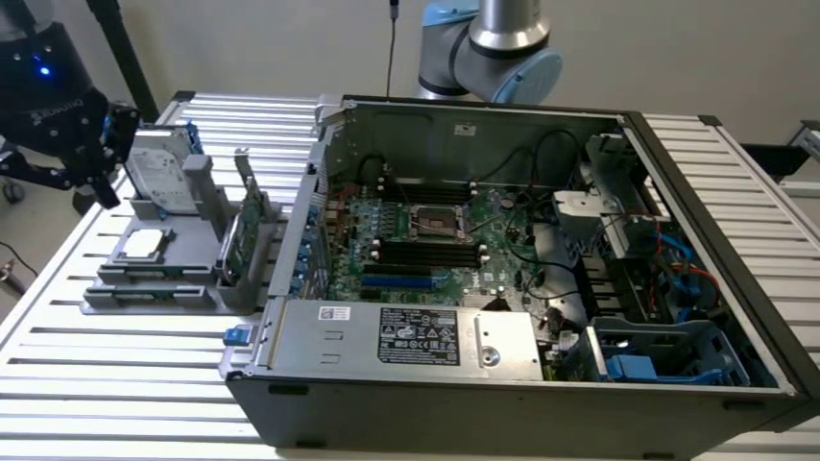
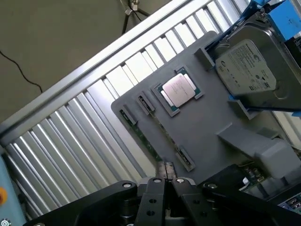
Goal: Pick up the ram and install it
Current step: 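Pick up the ram and move it above insertion slot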
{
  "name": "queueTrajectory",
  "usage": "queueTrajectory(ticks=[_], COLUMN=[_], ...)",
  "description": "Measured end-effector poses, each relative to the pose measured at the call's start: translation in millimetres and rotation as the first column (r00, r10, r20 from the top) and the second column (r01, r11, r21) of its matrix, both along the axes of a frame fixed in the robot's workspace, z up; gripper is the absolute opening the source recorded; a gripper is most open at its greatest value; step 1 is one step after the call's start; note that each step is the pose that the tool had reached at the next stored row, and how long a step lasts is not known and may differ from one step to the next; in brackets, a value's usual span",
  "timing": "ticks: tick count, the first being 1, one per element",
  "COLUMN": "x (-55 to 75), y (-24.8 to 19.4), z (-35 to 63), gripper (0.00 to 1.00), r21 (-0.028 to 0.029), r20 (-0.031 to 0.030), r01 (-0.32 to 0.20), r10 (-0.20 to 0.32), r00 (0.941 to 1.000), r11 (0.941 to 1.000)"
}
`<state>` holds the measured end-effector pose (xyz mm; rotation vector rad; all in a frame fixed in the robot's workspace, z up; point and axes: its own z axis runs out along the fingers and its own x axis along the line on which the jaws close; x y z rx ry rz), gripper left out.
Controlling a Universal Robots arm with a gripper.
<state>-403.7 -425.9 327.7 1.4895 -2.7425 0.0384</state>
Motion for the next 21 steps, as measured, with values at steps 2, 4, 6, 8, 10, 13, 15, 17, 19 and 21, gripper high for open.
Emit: queueTrajectory(ticks=[2, 4, 6, 8, 10, 13, 15, 17, 19, 21], x=[0.0, 0.0, 0.0, 0.0, 0.0, 0.0, 0.0, 0.0, 0.0, -0.1], y=[0.0, 0.0, 0.0, 0.0, 0.0, 0.0, 0.0, 0.0, 0.0, 0.0], z=[-0.8, -1.7, -2.7, -3.7, -4.7, -6.2, -7.1, -7.9, -8.7, -9.8], gripper=[0.11, 0.11, 0.11, 0.11, 0.11, 0.11, 0.11, 0.11, 0.11, 0.11], r21=[0.0000, 0.0000, 0.0000, 0.0000, 0.0000, 0.0000, 0.0000, -0.0001, 0.0000, 0.0000], r20=[0.0000, 0.0000, 0.0000, 0.0001, 0.0000, 0.0000, 0.0000, -0.0001, 0.0000, 0.0002], r01=[-0.036, -0.072, -0.109, -0.146, -0.181, -0.234, -0.270, -0.304, -0.338, -0.372], r10=[0.036, 0.072, 0.109, 0.146, 0.181, 0.234, 0.270, 0.304, 0.338, 0.372], r00=[0.9994, 0.9974, 0.9940, 0.9893, 0.9835, 0.9723, 0.9628, 0.9526, 0.9411, 0.9281], r11=[0.9994, 0.9974, 0.9940, 0.9893, 0.9835, 0.9723, 0.9628, 0.9526, 0.9411, 0.9281])
